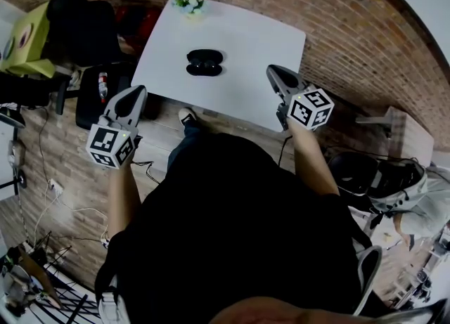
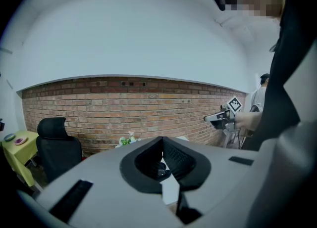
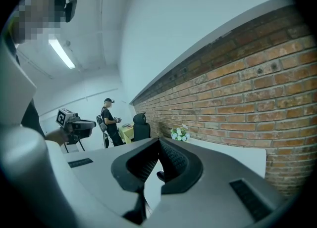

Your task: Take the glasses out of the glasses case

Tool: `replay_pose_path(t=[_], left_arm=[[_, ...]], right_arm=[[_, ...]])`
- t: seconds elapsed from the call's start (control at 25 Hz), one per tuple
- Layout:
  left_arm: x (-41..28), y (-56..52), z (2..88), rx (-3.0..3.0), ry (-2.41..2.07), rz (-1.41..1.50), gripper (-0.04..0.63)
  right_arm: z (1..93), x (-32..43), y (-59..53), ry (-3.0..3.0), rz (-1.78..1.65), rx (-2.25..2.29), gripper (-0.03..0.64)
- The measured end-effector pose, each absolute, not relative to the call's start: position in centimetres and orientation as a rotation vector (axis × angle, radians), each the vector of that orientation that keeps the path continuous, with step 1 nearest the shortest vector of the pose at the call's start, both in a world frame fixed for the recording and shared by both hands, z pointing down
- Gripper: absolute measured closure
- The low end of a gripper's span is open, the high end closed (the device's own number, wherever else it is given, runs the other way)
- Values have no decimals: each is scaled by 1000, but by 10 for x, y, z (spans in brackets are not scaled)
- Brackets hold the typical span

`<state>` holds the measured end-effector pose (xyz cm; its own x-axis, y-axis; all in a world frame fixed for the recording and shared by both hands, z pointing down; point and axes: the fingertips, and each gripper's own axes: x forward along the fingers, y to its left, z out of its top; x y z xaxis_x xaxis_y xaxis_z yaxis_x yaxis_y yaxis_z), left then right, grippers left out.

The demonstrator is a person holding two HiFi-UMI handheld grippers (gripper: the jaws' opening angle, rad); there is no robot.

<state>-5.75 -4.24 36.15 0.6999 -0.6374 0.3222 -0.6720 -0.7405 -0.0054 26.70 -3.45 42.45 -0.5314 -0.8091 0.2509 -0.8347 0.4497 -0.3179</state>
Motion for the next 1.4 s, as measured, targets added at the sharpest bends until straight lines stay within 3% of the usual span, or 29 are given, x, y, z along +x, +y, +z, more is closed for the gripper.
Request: replay_pose_path(t=[1.4], left_arm=[[-99, -167, 388, 2744, -1067, 490, 586]], right_arm=[[458, 230, -145, -2536, 699, 1512, 600]])
